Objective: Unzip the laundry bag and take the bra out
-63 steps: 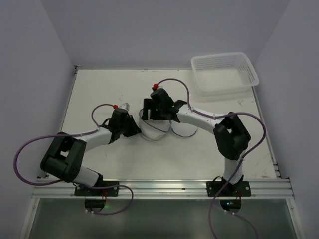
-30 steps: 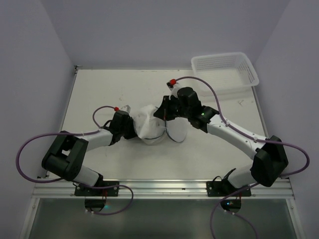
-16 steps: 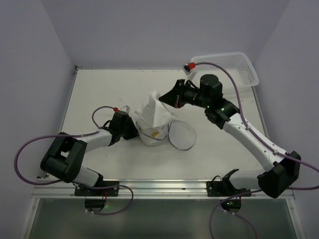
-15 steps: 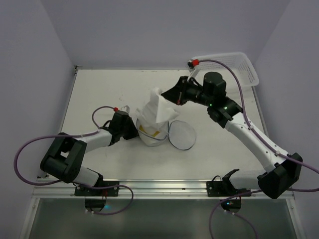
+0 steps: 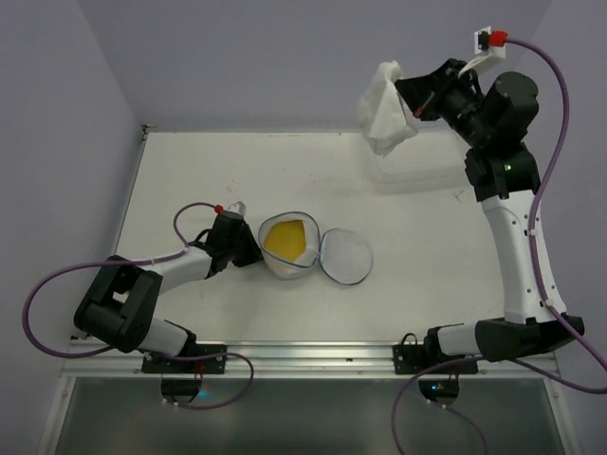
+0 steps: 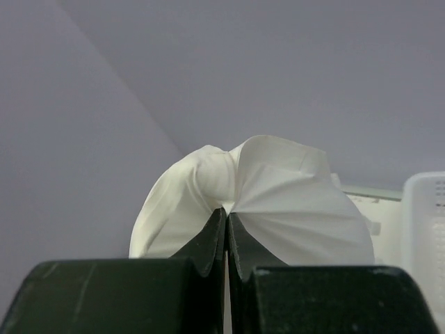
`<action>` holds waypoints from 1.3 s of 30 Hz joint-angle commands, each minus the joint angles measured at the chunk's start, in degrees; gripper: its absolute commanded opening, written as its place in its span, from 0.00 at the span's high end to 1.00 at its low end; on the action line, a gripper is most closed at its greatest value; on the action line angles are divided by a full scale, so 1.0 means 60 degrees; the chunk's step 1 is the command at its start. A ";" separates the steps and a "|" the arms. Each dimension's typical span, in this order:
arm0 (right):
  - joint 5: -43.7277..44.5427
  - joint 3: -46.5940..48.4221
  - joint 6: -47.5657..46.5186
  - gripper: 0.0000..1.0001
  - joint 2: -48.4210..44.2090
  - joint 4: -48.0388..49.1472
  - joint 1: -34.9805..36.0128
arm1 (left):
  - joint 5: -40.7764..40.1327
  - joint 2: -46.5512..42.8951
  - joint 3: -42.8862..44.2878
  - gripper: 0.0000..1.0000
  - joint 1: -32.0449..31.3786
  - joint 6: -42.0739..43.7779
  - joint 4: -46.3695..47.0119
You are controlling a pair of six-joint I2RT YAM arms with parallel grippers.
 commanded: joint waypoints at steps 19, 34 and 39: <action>0.3430 0.3534 -0.1264 1.00 0.6839 -0.0352 -0.2363 | 0.0080 -0.0259 0.0187 0.91 -0.0041 -0.0219 -0.0496; 0.1834 0.2658 -0.1073 0.50 0.7341 -0.1613 -0.2173 | 0.0021 -0.0229 0.0217 0.91 -0.0041 -0.0219 -0.0543; 0.2025 0.1984 -0.1221 0.33 0.5529 -0.1920 -0.1807 | -0.0037 -0.0347 0.0304 0.91 -0.0041 -0.0073 -0.0630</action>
